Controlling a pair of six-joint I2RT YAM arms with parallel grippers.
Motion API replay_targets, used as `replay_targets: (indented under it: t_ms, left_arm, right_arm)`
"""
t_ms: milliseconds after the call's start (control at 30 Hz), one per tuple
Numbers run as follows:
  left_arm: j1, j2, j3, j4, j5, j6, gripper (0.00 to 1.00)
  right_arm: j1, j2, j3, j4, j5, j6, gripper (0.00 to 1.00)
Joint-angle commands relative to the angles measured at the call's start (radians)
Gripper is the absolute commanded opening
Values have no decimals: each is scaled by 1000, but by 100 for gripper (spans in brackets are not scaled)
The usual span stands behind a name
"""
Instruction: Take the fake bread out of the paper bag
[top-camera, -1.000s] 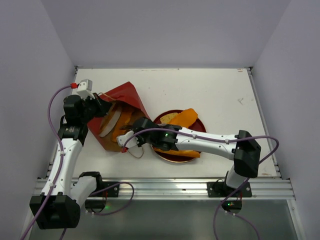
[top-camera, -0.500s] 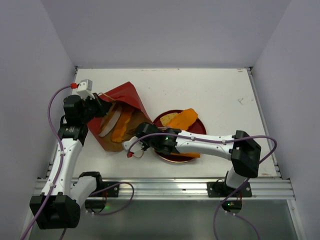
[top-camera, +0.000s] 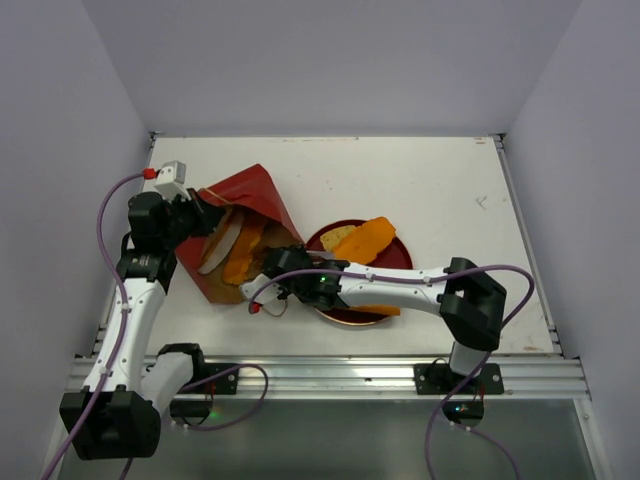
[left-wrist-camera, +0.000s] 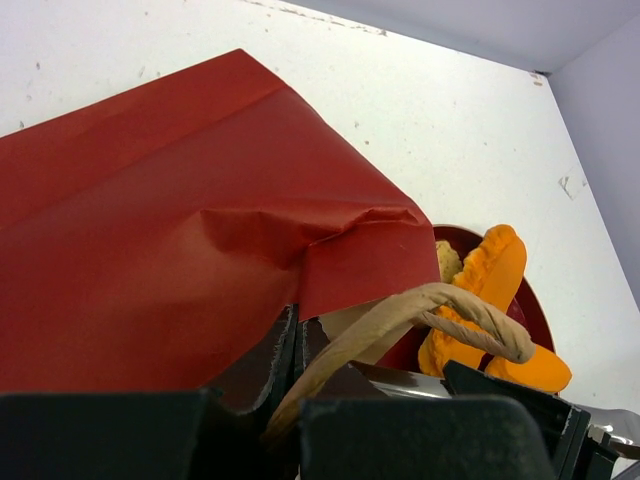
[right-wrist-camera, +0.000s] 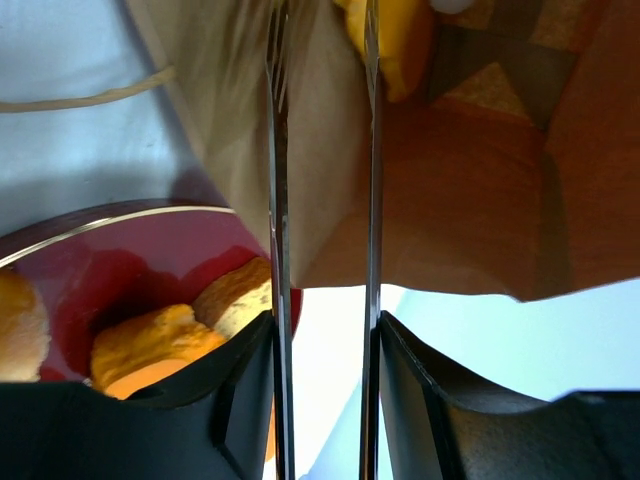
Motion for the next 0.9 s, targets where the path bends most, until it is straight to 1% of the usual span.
replay_targets:
  t_ms: [0, 333, 700, 867]
  left_arm:
    - [7, -16, -14, 21, 17, -1, 0]
    - [7, -21, -11, 23, 20, -4, 0]
    - [7, -21, -12, 29, 23, -7, 0]
    - [7, -22, -11, 29, 23, -7, 0]
  right_arm:
    - [0, -7, 12, 98, 57, -40, 46]
    - [23, 38, 22, 112, 68, -74, 48]
    - [34, 38, 12, 106, 71, -77, 49]
    - [54, 68, 32, 101, 74, -80, 51]
